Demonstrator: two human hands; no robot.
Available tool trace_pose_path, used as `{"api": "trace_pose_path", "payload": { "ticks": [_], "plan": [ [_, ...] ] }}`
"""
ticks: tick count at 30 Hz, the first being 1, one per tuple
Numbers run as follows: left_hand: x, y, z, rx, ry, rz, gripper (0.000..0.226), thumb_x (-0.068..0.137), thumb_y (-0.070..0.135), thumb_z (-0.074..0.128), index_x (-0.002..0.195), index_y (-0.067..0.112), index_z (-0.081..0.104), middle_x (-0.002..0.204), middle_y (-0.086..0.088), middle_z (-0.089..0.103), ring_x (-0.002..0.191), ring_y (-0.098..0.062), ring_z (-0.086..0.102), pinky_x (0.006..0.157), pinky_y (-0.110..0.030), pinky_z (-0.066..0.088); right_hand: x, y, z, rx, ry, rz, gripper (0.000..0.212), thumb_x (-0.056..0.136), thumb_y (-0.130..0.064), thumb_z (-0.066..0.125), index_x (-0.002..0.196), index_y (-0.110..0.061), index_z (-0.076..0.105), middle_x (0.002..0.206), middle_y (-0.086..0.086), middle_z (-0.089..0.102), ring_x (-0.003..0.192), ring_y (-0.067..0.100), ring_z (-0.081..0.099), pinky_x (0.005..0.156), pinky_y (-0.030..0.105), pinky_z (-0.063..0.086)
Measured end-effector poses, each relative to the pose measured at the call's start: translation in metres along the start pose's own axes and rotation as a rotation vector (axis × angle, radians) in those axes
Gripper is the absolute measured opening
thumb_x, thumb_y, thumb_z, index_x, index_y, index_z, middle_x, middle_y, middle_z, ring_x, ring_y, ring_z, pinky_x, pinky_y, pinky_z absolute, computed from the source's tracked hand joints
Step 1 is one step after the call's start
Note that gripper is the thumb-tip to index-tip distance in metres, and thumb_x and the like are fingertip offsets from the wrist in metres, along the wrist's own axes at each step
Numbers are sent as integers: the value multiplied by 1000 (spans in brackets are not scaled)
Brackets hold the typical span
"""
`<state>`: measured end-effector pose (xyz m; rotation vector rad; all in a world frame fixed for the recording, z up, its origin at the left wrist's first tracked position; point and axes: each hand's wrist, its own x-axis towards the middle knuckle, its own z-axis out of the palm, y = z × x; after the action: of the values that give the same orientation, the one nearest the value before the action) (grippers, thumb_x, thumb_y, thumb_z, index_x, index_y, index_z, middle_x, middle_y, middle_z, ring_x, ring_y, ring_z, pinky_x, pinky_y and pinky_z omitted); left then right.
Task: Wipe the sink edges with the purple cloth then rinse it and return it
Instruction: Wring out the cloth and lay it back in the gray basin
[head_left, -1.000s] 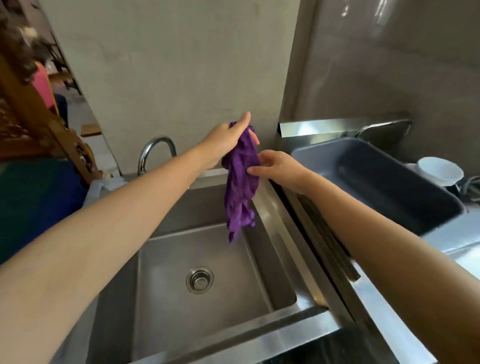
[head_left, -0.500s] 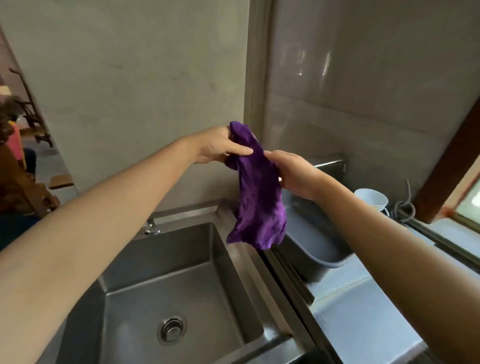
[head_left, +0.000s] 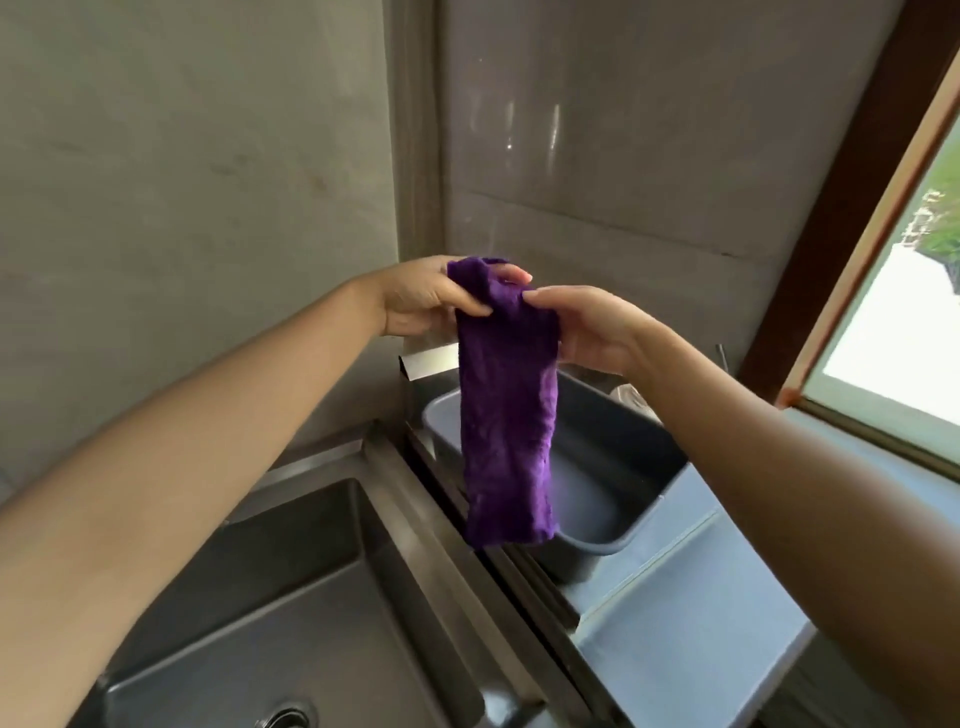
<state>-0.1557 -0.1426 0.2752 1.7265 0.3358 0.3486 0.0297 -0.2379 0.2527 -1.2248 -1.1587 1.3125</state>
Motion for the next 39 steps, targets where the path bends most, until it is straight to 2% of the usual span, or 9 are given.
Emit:
{"api": "trace_pose_path", "payload": {
  "ticks": [3,8,12,16,21,25,32,35,39],
  "plan": [
    [26,-9,-10,-41,60,-47,50,87,-13,46,125,18,55,107,0,68,92,-9,69,73,-22,56,16,-3,-16,80,103,-8,42,90,-20,49,128,-2,53,115,13,63,96,23,62,93,38,47],
    [71,-32,-31,22,168,-99,25,85,-4,58,99,16,65,85,0,72,77,-14,67,64,-23,58,52,8,-35,187,327,-70,39,91,-26,53,125,-6,56,109,12,65,88,21,64,75,30,56],
    [105,-60,-47,82,231,-70,21,84,0,63,96,17,66,89,-2,68,78,-16,67,69,-26,59,86,20,-60,129,591,-122,24,84,-1,56,103,-12,66,88,7,66,77,18,61,76,35,51],
    [121,-97,-50,111,336,-5,20,86,4,64,103,11,59,89,-1,64,78,-14,64,61,-24,58,115,34,-81,94,624,-59,21,80,0,51,67,-14,60,57,-3,55,51,10,48,49,22,36],
    [118,-168,-2,249,355,-35,24,74,35,68,89,19,57,88,-1,62,81,-16,58,78,-35,48,122,104,-108,54,567,78,12,78,-11,52,87,-10,60,80,9,61,73,19,58,66,27,49],
    [113,-206,57,395,258,-215,19,84,33,64,89,17,55,101,-8,67,95,-25,61,71,-27,38,90,176,-138,-15,500,238,16,91,-16,49,83,-17,62,71,-1,69,70,15,61,67,27,48],
    [131,-229,90,198,147,-606,28,85,16,57,108,1,59,94,-14,62,91,-32,66,68,-39,59,70,218,-155,-390,404,637,14,89,-26,60,85,-15,68,51,-4,60,40,5,52,37,16,38],
    [141,-229,61,113,214,-700,28,90,5,50,117,-3,51,82,-19,57,77,-36,63,69,-47,54,95,225,-146,-456,452,595,16,85,-28,65,82,-13,68,69,4,61,60,15,55,53,24,44],
    [149,-249,22,162,202,-894,32,94,5,46,125,-5,45,87,-22,60,106,-41,62,82,-51,51,138,241,-127,-492,569,439,19,87,-24,63,91,-6,66,69,7,57,58,16,51,51,27,43]
  ]
}}
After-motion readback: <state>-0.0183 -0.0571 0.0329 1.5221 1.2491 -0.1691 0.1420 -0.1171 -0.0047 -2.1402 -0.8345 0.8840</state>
